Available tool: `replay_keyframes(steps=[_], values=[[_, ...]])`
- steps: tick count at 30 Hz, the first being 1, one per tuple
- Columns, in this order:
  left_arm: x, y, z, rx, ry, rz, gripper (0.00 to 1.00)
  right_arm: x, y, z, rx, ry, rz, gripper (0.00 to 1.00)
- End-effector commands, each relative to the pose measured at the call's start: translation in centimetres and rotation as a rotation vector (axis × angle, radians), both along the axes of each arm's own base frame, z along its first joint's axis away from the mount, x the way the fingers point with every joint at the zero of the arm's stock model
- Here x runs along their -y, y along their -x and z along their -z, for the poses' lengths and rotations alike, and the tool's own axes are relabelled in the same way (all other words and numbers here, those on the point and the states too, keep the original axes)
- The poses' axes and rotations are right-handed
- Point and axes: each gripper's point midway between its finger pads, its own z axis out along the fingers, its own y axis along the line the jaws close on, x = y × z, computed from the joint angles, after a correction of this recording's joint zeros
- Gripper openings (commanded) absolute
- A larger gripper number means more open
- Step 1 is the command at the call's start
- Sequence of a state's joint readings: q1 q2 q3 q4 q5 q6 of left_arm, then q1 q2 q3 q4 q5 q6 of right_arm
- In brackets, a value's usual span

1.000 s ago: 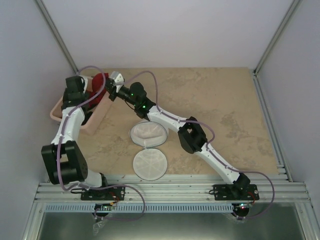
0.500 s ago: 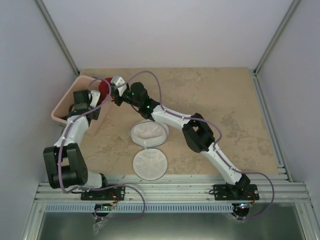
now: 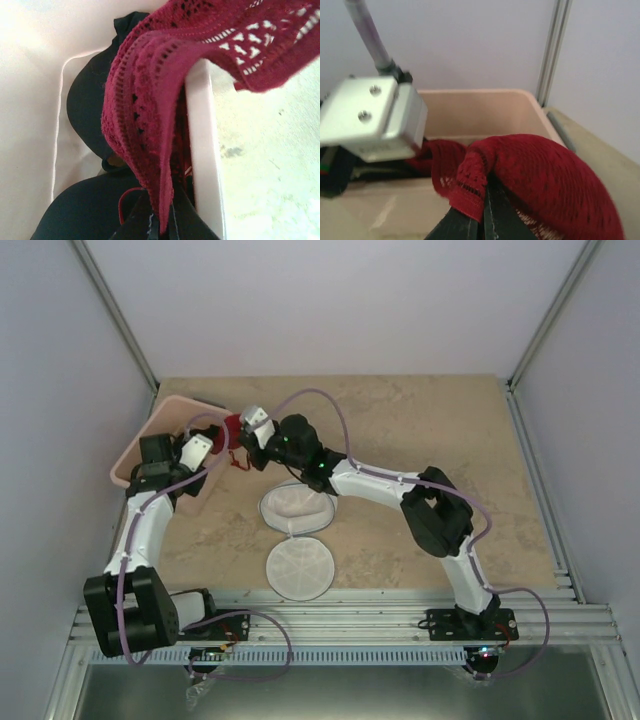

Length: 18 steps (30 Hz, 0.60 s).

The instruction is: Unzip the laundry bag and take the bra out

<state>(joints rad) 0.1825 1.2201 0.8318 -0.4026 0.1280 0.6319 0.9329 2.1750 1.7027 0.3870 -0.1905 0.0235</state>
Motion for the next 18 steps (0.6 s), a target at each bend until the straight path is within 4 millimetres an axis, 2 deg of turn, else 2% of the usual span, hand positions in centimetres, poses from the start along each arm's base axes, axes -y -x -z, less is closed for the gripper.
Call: replay_keyframes(steps=[1, 7, 14, 15, 17, 18], values=[[1.8, 3.0, 2.4, -0.107, 0.02, 0.116, 0.0, 1.9, 1.0, 0.0, -0.003, 0.012, 0.031, 0.0], [3.0, 4.6, 2.2, -0.161, 0.052, 0.179, 0.0, 3.2, 2.1, -0.4, -0.017, 0.032, 0.029, 0.0], [3.4, 7.6, 2.4, -0.235, 0.019, 0.24, 0.0, 5.0, 4.2, -1.8, -0.018, 0.024, 0.017, 0.0], [3.2, 7.6, 2.2, -0.237, 0.024, 0.219, 0.0, 5.2, 4.4, -1.9, -0.014, 0.022, 0.016, 0.01], [1.8, 6.4, 0.7, -0.205, 0.018, 0.094, 0.0, 5.0, 4.3, -2.6, 0.015, 0.01, 0.011, 0.0], [0.7, 5.4, -0.9, -0.165, 0.002, 0.018, 0.0, 4.6, 4.1, -3.4, 0.051, 0.004, 0.005, 0.0]])
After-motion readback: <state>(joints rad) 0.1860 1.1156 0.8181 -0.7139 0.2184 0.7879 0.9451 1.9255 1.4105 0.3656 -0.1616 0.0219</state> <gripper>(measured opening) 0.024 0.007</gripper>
